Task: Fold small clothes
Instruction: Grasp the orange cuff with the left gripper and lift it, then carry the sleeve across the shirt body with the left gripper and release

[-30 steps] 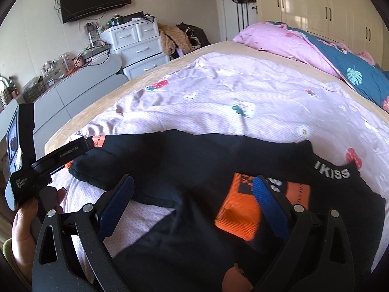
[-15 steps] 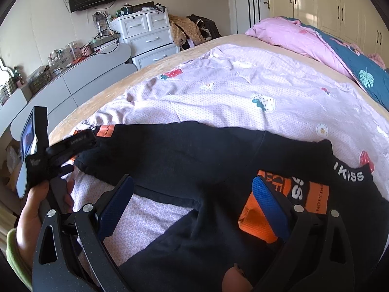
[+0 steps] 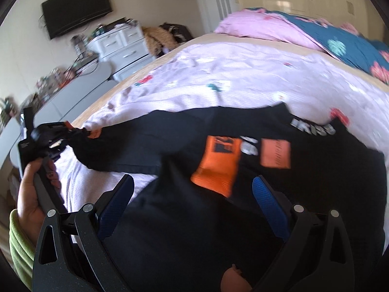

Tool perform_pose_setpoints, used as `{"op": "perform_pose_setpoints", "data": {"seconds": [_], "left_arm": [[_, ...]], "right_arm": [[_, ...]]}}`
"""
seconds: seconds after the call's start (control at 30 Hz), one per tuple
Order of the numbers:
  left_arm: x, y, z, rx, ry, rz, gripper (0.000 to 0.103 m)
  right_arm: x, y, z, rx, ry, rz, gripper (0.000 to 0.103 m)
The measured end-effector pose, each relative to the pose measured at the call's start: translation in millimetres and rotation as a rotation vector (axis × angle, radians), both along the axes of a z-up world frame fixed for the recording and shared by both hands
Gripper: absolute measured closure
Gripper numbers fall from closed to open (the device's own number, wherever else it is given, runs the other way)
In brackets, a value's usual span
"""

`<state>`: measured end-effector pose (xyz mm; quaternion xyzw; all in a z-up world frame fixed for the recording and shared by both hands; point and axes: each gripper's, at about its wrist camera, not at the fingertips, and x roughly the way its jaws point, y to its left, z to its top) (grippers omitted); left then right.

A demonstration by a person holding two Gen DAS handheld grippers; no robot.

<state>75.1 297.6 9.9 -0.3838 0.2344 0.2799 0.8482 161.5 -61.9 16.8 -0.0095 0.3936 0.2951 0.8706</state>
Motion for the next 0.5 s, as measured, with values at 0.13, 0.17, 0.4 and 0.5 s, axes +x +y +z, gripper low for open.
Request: {"op": "perform_pose_setpoints", "data": {"seconds": [0.13,0.17,0.4,0.5], "left_arm": [[3.1,-19.8,16.4,0.034,-0.056,-0.065,0.095],[4.8,-24.1,18.9,0.048,-0.059,-0.075,0.096],[23.3,-65.6,39.7,0.104,-0.119,-0.212,0.096],[27.0,-84.7,50.3,0.121,-0.153,-0.272,0.097]], "right_arm": [[0.2,-30.3,2.2,0.020,0.006,-0.076,0.006],[0.5,-38.1,3.5,0.031,0.008,-0.095,0.006],[-0.8,-83.0,13.6,0.076,0.003,-0.182,0.006],[-4.0,-103.6,19.2,0.087,-0.012,-0.223,0.006]]}}
